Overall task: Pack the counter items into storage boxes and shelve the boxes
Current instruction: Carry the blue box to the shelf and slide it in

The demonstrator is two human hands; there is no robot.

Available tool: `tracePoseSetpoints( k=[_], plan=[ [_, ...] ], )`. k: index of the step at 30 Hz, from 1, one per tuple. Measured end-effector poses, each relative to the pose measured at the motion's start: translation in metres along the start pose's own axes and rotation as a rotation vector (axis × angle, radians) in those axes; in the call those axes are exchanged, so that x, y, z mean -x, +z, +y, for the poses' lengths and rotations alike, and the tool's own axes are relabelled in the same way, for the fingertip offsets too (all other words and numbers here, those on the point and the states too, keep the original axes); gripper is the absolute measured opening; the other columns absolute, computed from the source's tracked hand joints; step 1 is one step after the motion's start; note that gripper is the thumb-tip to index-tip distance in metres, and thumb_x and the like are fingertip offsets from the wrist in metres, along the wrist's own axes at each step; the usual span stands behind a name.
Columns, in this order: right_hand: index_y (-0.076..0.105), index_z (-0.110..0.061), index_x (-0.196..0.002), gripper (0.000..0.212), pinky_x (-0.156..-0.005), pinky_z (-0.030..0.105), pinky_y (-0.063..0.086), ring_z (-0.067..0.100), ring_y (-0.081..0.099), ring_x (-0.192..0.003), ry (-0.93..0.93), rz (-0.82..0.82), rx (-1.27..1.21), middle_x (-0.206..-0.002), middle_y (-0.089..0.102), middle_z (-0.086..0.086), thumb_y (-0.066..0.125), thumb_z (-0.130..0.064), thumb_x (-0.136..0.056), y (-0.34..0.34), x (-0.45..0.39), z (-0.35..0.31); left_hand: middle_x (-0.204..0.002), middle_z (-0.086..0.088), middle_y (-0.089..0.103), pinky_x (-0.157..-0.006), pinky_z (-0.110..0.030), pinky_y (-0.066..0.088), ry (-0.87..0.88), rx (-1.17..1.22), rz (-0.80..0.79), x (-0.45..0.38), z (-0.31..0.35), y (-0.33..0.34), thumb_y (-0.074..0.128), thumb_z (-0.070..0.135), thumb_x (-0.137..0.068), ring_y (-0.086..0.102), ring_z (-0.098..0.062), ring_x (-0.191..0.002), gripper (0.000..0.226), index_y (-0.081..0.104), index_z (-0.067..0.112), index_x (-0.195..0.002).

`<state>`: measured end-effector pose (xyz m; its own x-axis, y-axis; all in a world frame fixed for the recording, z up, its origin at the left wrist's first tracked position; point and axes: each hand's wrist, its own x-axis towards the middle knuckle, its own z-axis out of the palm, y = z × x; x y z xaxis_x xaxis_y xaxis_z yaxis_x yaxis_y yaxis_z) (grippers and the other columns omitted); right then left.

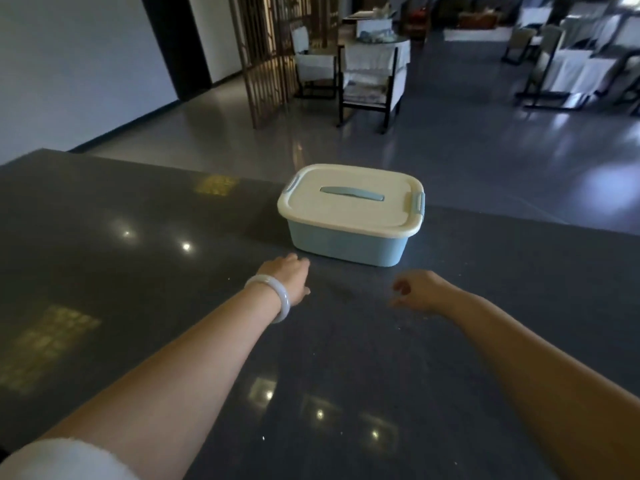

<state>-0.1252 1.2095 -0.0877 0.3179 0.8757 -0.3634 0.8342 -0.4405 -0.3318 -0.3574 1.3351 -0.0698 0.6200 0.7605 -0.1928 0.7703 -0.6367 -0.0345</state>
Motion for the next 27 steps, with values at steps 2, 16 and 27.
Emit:
tracePoseSetpoints(
  k=[2,16,27],
  plan=[
    [0.066,-0.019,-0.113,0.035,-0.082,0.023,0.045,0.016,0.059,-0.098,0.067,0.055,-0.055,-0.113,0.065,0.002,0.067,-0.040,-0.085,-0.009,-0.009,0.001,-0.123,-0.007,0.051,-0.088,-0.043,0.046,-0.013,0.047,0.074,-0.019,-0.019,-0.006,0.052,0.041,-0.095,0.054,-0.030,-0.112,0.037,0.050,0.015,-0.121],
    [0.039,-0.011,-0.138,0.071,-0.070,0.036,0.051,0.026,0.057,-0.094,0.400,0.455,-0.629,-0.121,0.054,0.011,0.064,-0.050,-0.083,-0.055,-0.083,-0.011,-0.132,-0.017,0.038,-0.094,-0.047,0.041,-0.151,0.505,0.304,-0.131,-0.073,-0.037,0.048,0.046,-0.096,0.044,-0.037,-0.118,0.054,0.040,0.006,-0.131],
    [0.056,0.002,-0.119,0.065,-0.075,0.032,0.039,0.036,0.058,-0.104,0.547,0.579,-0.481,-0.115,0.062,0.021,0.045,-0.057,-0.093,-0.059,-0.135,-0.002,-0.140,-0.021,0.042,-0.096,-0.047,0.040,-0.253,0.683,0.131,-0.200,-0.068,-0.039,0.042,0.053,-0.096,0.048,-0.040,-0.122,0.066,0.034,0.004,-0.140]
  ],
)
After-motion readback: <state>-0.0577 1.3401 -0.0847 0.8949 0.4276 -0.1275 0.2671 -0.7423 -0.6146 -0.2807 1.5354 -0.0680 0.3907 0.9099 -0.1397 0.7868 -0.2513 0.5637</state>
